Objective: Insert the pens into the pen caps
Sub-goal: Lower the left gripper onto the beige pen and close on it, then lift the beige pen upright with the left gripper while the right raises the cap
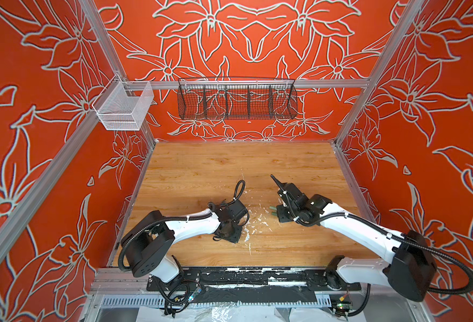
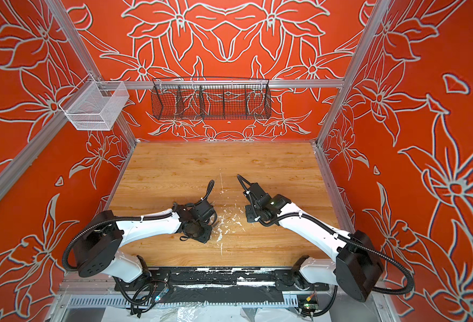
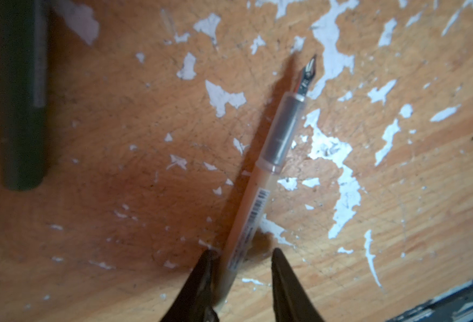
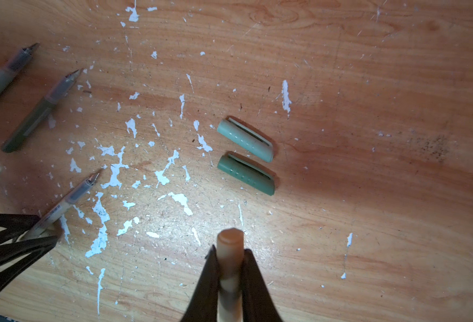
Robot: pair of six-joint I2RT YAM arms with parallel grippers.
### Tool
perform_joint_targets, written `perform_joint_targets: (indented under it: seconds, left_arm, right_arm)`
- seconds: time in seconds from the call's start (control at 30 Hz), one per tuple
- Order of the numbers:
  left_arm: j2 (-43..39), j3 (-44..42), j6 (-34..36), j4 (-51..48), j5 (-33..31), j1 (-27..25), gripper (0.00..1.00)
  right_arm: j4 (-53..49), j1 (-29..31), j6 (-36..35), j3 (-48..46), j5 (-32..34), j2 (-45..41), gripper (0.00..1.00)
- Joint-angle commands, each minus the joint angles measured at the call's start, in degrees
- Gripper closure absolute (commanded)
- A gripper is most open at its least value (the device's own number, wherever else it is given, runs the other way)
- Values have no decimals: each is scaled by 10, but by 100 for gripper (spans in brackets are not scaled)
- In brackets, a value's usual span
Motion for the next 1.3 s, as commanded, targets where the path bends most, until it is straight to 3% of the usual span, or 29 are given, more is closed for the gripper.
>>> perform_joint_targets:
  seconds: [0.0,0.5,0.67,0.87,0.97,1.1,1.27]
  left_arm:
    - [22,-1,-7,-17,2,-9,69]
    - [16,4,4,-7,-6,-13,100]
    - [18,25,10,-13,-16,-13,100]
    - [-50,93,59,-15,-63,-13,100]
    - [-122,80,75,61,-86,-13,100]
    - [-219,-4,81,234,-109,-13,100]
    - [-267,-73,98,374,-105,-13,100]
  right_arm:
    - [-1,2,15,-11,2,-6,95]
    - [31,2,29,-30,15,-39,96]
    - [54,2,32,-39,24,-68,98]
    - [117,2,17,-45,28,-106,100]
    - [146,1,-3,-32,32,-123,100]
    - [186,-15,-18,-15,14,-143,100]
    - [224,-44,-40,10,-16,-159,100]
